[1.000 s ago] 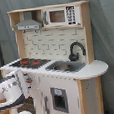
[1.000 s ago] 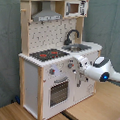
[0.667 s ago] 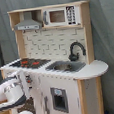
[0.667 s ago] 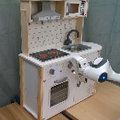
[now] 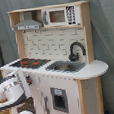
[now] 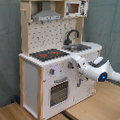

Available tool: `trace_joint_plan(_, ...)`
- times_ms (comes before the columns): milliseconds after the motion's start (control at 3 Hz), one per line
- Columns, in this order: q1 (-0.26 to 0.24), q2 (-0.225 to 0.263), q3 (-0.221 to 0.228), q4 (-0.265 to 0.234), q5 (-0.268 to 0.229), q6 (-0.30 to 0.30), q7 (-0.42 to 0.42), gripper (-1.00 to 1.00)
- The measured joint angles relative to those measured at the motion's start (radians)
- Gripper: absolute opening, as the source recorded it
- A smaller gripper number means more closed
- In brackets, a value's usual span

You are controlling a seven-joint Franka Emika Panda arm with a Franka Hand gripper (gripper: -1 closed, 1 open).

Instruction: Play with the kitchen

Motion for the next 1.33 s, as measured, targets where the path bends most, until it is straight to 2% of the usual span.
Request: trace_joint_plan(1333,-0.001,-0.068,0.003,0.006,0.000,-0.001,-0.471,-1.00)
